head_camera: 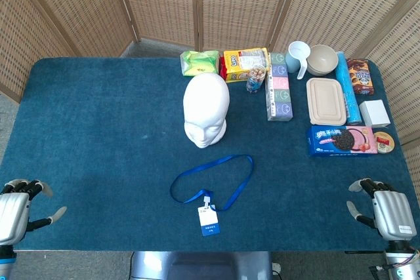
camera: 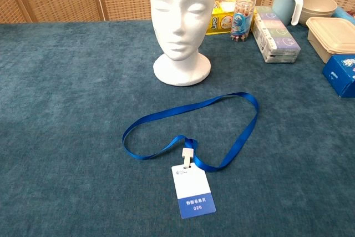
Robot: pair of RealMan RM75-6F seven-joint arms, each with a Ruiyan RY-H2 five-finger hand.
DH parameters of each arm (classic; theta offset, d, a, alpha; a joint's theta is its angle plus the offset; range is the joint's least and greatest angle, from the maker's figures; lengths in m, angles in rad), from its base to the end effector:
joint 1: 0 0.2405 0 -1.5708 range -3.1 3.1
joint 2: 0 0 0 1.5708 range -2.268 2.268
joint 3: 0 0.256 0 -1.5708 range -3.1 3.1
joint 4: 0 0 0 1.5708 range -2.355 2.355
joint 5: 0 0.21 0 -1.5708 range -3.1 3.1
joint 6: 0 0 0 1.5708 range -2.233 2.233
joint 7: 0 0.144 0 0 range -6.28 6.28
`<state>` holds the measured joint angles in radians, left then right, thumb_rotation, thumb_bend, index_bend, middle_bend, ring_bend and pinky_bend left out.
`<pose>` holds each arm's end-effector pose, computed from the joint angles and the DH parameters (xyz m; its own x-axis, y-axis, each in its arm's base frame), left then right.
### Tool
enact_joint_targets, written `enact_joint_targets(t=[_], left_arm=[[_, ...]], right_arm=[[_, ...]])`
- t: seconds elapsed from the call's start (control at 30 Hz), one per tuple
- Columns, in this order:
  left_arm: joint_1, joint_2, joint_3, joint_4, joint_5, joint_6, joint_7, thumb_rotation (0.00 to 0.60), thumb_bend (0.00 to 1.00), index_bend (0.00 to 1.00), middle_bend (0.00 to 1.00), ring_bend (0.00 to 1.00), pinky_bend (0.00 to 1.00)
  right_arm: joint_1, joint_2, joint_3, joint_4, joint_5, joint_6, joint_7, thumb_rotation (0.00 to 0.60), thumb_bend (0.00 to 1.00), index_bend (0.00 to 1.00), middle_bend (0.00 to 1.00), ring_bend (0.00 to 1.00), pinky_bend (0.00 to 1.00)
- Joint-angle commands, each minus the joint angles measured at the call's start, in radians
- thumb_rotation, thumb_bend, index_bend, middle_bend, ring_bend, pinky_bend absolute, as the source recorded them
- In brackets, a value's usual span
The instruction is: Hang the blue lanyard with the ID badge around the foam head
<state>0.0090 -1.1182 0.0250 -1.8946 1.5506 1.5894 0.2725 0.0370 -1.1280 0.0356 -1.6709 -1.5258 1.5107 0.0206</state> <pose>-0.2625 0.1366 0.1440 0.3908 0.0160 0.9204 0.9197 0.0340 -0.3911 -0.3028 -0.1626 0.1512 0.3147 -0.0121 0.9491 -0.9491 0.0068 0.3148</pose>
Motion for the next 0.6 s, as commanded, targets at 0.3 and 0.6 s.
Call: enact_joint_targets(t=[0.3, 0.6], left_arm=[[-0.01, -0.015, -0.003, 0.016, -0.02, -0.039, -0.012, 0.456, 0.14, 0.53, 0.5, 0.43, 0.28], [-0.035, -0.007, -0.028, 0.006, -0.031, -0.064, -0.004, 0.454, 0.14, 0.53, 0.5, 0.43, 0.29]], right_arm=[[0.007, 0.014, 0.0, -0.024, 0.004, -0.018, -0.019, 0.6, 0.34, 0.44, 0.46, 0.46, 0.41], [0.032, 0.001, 0.015, -0.041, 0.009, -0.046, -0.036, 0.6, 0.34, 0.44, 0.46, 0.46, 0.41]])
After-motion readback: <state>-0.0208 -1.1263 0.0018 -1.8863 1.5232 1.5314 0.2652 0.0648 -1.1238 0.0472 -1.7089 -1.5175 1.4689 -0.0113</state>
